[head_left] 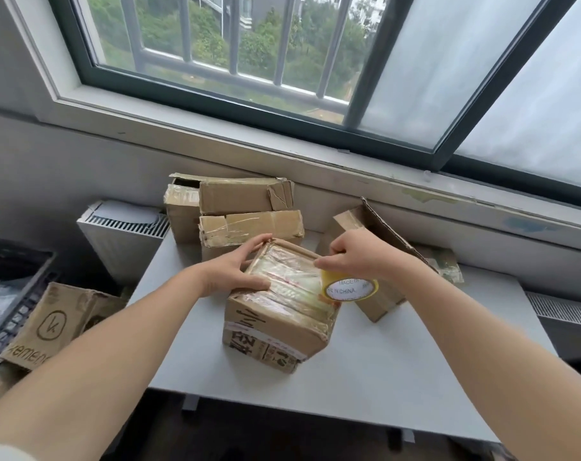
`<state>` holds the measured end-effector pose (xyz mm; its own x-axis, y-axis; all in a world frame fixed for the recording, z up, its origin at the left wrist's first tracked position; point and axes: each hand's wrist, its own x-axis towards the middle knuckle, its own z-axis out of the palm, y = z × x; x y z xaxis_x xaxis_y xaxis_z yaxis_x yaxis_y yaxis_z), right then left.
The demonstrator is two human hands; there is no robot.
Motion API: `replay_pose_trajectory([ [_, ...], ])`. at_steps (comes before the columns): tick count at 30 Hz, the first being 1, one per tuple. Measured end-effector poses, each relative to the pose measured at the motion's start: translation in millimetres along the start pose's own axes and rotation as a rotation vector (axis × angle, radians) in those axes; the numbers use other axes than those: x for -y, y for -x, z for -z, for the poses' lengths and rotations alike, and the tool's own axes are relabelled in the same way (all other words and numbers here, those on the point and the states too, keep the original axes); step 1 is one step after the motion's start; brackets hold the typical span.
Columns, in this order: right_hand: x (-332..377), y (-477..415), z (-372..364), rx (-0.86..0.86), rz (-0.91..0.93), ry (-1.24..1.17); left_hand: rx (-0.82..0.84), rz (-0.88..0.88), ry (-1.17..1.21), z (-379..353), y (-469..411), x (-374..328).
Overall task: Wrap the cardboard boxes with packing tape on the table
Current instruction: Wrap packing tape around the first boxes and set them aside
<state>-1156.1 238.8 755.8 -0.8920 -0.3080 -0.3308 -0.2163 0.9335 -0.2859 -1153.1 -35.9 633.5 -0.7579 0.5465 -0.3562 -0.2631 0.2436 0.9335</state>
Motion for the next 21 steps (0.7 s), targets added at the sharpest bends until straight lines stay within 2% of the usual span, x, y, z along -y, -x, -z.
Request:
replay_pose_trajectory([
  [3, -3, 3, -6, -0.046, -0.024, -0.084, 0.015, -0.018, -0.002, -2, 0, 2],
  [12, -1, 7, -13, -0.09, -0.062, -0.115, 0.033, -0.017, 0.044, 4, -3, 9],
  [21, 11, 25, 7, -0.102, -0.004, -0.137, 0.047, -0.05, 0.149, 4, -3, 13],
])
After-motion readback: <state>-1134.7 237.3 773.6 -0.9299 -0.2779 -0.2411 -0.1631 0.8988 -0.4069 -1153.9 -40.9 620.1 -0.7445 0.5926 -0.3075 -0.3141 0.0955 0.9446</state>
